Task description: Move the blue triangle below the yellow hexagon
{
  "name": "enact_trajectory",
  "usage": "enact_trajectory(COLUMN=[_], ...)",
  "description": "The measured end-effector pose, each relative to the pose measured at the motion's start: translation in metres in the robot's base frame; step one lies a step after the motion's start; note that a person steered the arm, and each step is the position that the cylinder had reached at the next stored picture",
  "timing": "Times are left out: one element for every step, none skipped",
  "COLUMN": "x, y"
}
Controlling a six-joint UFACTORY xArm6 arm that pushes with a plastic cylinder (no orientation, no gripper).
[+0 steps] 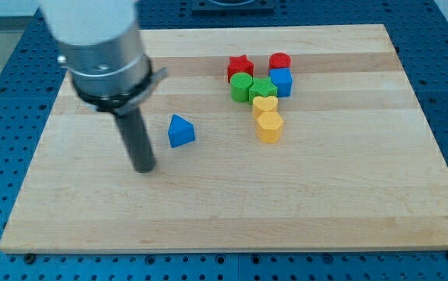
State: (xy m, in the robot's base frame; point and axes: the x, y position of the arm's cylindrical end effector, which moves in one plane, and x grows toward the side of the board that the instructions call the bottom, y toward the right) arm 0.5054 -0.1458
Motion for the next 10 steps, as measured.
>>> enact_trajectory(x=[-0.037, -0.062, -0.062, -0.060, -0.045, -0.035, -0.033, -0.019, -0.017, -0.015], y=[-0.014, -0.007, 0.019, 0.047, 0.065, 0.093, 0.113, 0.120, 0.133, 0.139])
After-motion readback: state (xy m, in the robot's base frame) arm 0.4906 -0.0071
